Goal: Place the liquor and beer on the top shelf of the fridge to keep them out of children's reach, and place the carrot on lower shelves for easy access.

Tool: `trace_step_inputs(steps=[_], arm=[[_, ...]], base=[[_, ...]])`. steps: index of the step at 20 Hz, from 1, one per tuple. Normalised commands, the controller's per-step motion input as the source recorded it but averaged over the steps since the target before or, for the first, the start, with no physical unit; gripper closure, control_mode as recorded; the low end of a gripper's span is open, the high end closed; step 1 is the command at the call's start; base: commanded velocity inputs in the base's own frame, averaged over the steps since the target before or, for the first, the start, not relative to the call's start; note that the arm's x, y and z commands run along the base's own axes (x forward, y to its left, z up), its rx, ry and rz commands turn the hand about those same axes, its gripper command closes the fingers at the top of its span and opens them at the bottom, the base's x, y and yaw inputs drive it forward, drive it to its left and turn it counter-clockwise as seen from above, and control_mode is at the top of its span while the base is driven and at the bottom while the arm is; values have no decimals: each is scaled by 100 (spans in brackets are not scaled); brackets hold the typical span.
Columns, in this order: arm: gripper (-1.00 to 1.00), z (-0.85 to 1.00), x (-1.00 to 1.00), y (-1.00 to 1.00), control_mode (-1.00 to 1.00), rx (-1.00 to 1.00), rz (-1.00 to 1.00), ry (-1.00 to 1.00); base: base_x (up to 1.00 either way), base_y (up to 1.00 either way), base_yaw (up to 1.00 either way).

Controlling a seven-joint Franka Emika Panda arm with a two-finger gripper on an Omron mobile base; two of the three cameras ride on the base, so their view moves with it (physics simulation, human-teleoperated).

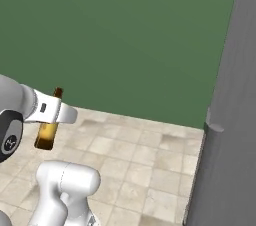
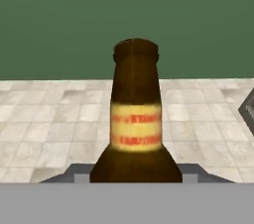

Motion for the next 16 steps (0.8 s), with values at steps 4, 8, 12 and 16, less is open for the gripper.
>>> trace_step_inputs(steps=[4, 8, 12, 16], arm=[[100, 0, 0, 0, 100, 0, 0, 0], [100, 0, 0, 0, 100, 0, 0, 0], [100, 0, 0, 0, 100, 0, 0, 0], [100, 0, 0, 0, 100, 0, 0, 0]], base=[[99, 0, -33], [90, 0, -37], [81, 0, -39], [66, 0, -43]])
